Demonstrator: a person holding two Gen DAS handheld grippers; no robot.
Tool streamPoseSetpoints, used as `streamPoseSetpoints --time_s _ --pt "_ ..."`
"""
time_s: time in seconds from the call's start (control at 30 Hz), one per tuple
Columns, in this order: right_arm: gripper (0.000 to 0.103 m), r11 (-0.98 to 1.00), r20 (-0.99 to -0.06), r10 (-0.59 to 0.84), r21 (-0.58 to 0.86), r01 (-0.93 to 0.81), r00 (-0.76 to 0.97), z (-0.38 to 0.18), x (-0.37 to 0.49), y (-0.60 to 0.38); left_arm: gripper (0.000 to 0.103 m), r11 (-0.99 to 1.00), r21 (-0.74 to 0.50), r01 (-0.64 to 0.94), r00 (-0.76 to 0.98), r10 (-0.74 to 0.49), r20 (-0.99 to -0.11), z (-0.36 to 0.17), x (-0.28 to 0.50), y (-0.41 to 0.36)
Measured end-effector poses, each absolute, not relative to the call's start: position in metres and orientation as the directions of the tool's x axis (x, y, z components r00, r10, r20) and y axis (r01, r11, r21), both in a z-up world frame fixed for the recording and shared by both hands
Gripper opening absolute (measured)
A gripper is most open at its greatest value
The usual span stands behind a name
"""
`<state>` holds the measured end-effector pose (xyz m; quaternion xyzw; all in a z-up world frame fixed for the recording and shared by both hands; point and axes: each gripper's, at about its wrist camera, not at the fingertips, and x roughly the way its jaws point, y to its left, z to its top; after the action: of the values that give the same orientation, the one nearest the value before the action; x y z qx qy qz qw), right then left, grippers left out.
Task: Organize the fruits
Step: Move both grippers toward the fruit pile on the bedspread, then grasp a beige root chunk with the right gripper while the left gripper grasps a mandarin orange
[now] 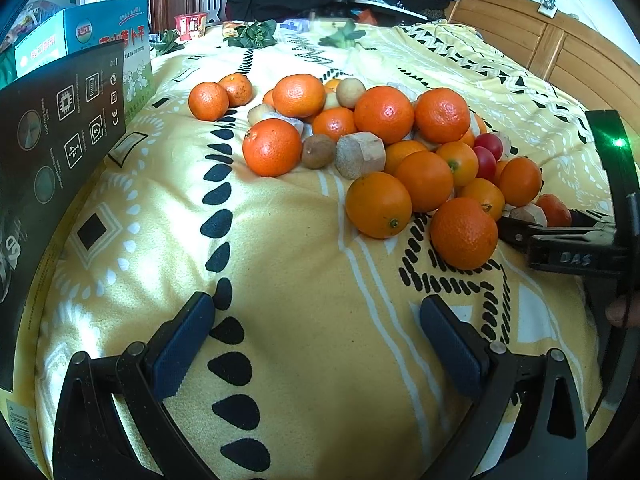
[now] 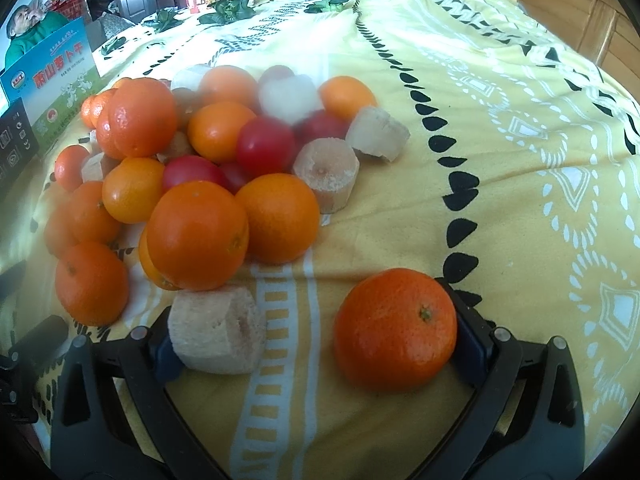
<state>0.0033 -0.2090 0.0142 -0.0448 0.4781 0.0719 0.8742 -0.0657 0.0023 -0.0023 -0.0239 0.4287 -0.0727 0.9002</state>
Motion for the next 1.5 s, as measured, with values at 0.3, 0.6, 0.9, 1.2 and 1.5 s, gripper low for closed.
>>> streamPoseSetpoints --time_s 0.3,0.6,0.9,1.2,1.5 --pt "0.101 0.947 -0.781 0.302 0.179 -0.268 0.547 0.069 -0.069 -0.226 0.103 0.987 -0.114 0.11 0.621 -0.158 -0.768 -0.002 -0.065 0.005" --pt "0.061 0.922 -0.725 0.381 0.247 -0.299 0.573 0.088 -0.079 -0.242 0.103 0.988 -0.095 0.118 0.622 -0.148 -0.769 -0.002 -0.069 0.003" --pt "0.042 0.927 -0.772 0.313 0.121 -0.356 0.553 0.071 -0.049 -0.202 0.101 0.988 -0.106 0.11 0.613 -0.151 -0.775 0.006 -0.066 0.003" --pt "0.031 0.927 -0.83 0.267 0.081 -0.367 0.489 0.041 -0.033 -0.194 0.074 0.968 -0.218 0.125 0.607 -0.248 -0.755 0.027 -0.052 0.01" --pt "0.025 0.92 -0.798 0.344 0.182 -0.346 0.494 0.05 -0.046 -0.211 0.063 0.947 -0.239 0.214 0.564 -0.319 -0.762 0.031 -0.018 0.002"
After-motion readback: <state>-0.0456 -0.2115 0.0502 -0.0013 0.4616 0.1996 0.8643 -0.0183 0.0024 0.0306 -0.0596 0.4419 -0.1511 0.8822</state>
